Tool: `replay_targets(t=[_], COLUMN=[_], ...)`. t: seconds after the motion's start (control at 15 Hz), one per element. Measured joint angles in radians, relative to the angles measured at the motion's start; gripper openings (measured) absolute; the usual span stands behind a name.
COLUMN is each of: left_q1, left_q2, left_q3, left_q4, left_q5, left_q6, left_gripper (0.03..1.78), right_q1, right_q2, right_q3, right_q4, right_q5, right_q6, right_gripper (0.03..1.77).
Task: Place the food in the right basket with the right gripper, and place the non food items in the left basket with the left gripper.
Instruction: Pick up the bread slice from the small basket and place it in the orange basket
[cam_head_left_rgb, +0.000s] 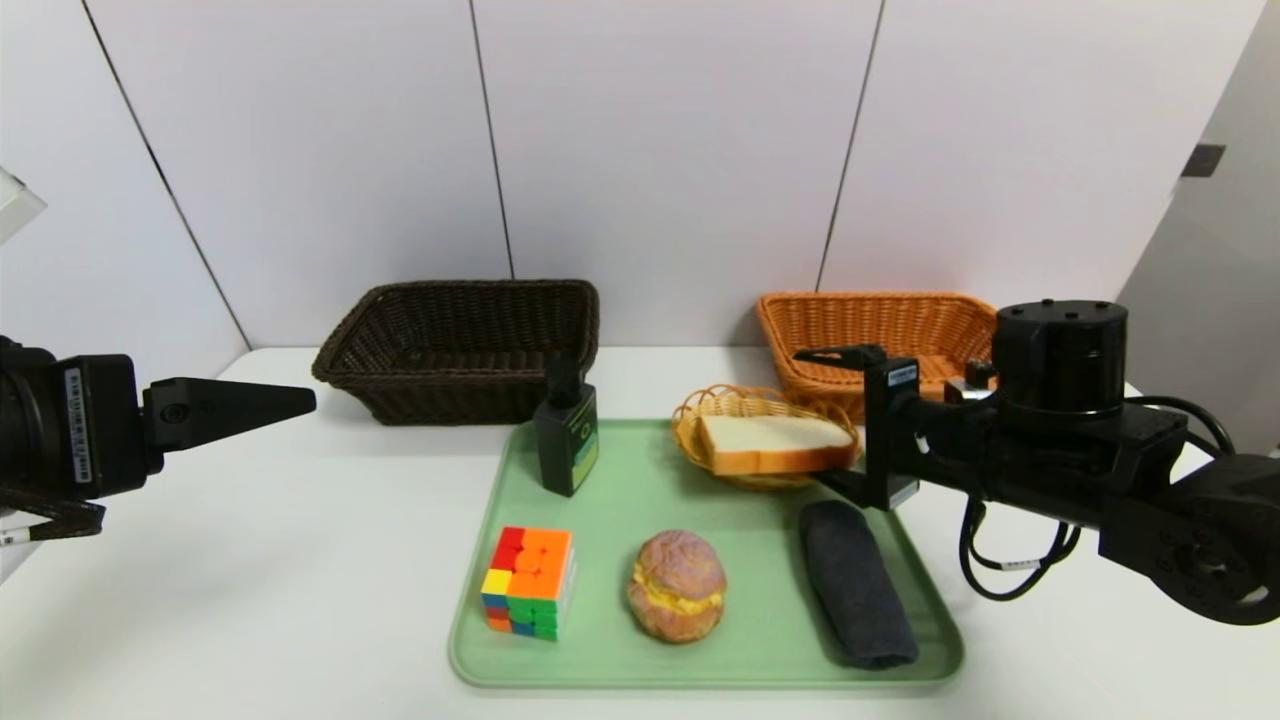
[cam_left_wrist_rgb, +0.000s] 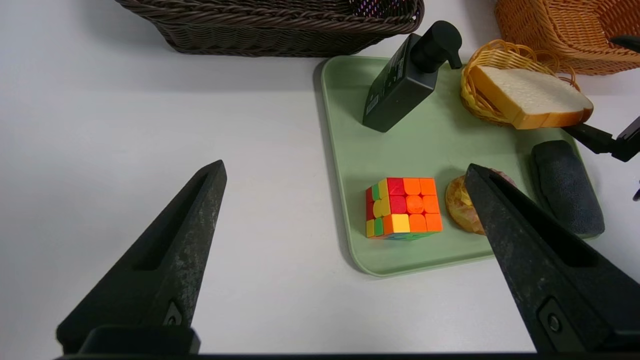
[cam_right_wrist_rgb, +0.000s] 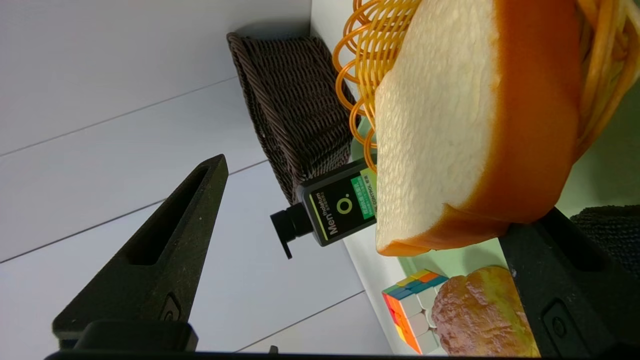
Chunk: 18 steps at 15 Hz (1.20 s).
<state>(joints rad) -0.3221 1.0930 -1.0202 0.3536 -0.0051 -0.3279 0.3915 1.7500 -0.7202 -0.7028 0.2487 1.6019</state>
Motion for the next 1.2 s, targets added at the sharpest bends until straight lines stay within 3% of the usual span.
replay_targets(t=[0.13,0.33,0.6,0.67,0.73,1.2], left_q1=[0.0,0.0,0.001,0.001,0.002,0.002], left_q2=[0.0,0.001,0.002,0.002,0.002,0.002], left_q3=[0.0,-0.001,-0.005,-0.007,-0.007,-0.007], left_q4=[0.0,-0.001,-0.001,-0.001,-0.001,-0.001], left_q5=[-0.014,-0.015,-0.013,-0.013,-0.013,-0.012], left_q6=[-0.001,0.0,0.0,0.0,-0.001,-0.003], left_gripper=[1.69,1.69,1.69,1.69,1.69,1.69], right_q1=[0.005,0.005,0.005,0.005,0.006,0.005], right_q2=[0.001,0.005,0.007,0.009,0.011,0.014], right_q3=[-0.001,-0.007,-0.013,-0.014,-0.014,-0.023], right_q4=[0.0,0.0,0.001,0.001,0.001,0.019], right_q5=[-0.021,-0.024,-0.022,-0.021,-0.019,-0.013], right_q6=[0.0,0.002,0.006,0.008,0.007,0.008], right_gripper=[1.65,1.16,0.68,0.15,0.05,0.05])
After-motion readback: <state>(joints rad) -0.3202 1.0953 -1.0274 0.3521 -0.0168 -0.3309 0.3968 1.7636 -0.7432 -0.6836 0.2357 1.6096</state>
